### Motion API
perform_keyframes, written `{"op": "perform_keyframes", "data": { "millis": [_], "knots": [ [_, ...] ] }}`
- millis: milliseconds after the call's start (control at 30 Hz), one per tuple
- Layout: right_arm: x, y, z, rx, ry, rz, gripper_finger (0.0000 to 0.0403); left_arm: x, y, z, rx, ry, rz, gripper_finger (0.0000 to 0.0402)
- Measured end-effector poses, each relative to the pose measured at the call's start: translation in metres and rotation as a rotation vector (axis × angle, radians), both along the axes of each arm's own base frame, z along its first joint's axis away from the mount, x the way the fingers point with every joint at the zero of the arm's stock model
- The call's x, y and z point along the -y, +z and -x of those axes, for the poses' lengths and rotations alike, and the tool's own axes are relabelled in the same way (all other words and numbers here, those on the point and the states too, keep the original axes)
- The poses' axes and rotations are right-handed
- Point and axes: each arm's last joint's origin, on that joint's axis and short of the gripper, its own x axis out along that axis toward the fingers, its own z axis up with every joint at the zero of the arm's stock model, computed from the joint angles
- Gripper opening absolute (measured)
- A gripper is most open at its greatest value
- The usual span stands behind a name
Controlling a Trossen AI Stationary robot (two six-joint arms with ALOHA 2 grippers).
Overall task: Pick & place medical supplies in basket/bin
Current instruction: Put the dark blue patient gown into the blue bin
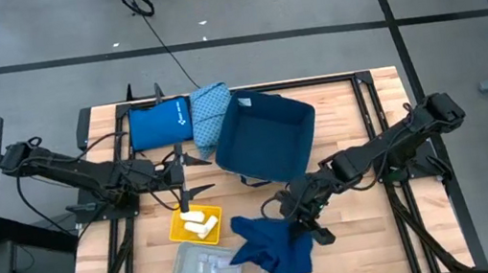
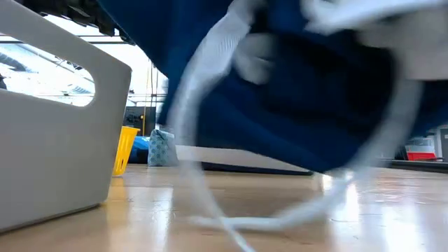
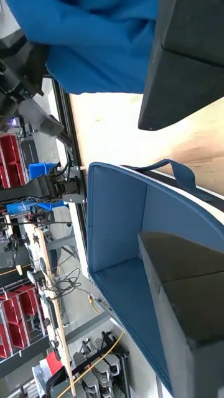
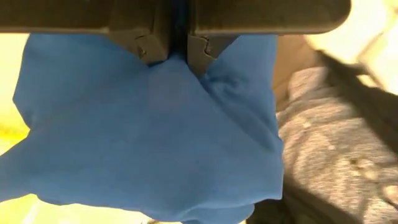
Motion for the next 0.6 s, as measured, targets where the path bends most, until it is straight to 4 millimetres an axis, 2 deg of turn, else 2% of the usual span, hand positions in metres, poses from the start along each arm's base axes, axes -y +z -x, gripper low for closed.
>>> {"op": "perform_keyframes", "data": {
  "millis": [200,300,500,600],
  "knots": [
    [0.006,0.003,-0.006,0.141,-0.055,0.137,0.0014,0.0,0.0,0.0,0.0,0.001,0.004,0.0282],
    [0.011,0.01,-0.006,0.213,-0.085,0.187,0.0014,0.0,0.0,0.0,-0.003,-0.005,0.004,0.0282],
    [0.023,0.044,0.004,0.415,-0.146,0.246,0.0014,0.0,-0.001,0.0,-0.015,-0.007,0.002,0.0282],
    [0.03,0.06,0.013,0.489,-0.231,0.319,0.0014,0.0,-0.002,0.0,-0.018,-0.007,0.004,0.0282]
  ]
}}
